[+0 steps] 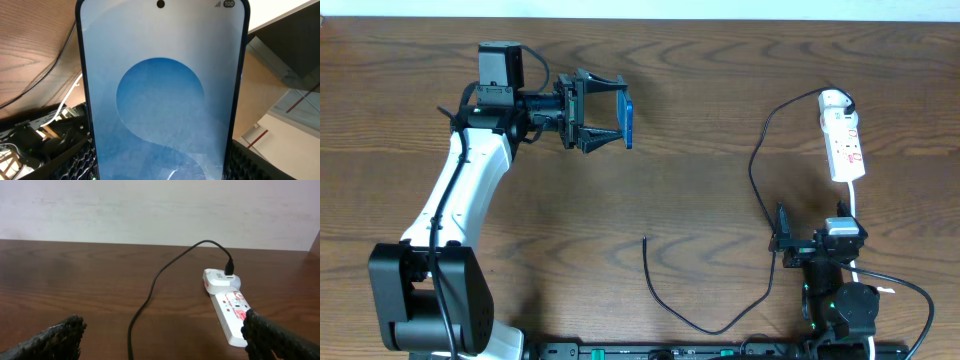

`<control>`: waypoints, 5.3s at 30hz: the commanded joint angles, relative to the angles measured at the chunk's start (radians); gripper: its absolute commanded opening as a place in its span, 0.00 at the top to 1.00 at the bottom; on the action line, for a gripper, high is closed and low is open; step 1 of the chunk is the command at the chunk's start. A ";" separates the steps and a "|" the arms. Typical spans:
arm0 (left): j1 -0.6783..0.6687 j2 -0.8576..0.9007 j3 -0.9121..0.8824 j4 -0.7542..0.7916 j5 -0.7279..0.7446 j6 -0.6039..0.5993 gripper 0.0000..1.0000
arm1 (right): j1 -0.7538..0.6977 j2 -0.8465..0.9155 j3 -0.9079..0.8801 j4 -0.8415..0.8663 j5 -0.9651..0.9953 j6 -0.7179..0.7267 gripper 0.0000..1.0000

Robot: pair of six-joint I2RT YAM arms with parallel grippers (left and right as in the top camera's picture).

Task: Plug charger to phone and switch on socket
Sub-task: 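Hold the phone upright in the left gripper above the table, then move the right gripper toward the phone's edge held by the left gripper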

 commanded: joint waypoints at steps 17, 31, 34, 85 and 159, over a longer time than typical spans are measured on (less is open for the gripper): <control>0.005 -0.021 0.035 0.008 0.047 -0.001 0.93 | -0.007 -0.006 -0.001 -0.004 0.009 -0.011 0.01; 0.005 -0.021 0.035 0.008 0.047 0.006 0.93 | -0.007 -0.006 -0.001 -0.004 0.009 -0.012 0.01; 0.005 -0.021 0.035 0.008 0.047 0.006 0.93 | -0.007 -0.006 -0.001 -0.004 0.009 -0.011 0.01; 0.005 -0.021 0.035 0.058 -0.089 0.060 0.93 | -0.007 -0.006 -0.001 -0.004 0.008 -0.011 0.01; -0.047 -0.020 0.023 0.307 -0.414 0.112 0.93 | -0.007 0.970 0.964 -0.186 -0.978 0.213 0.01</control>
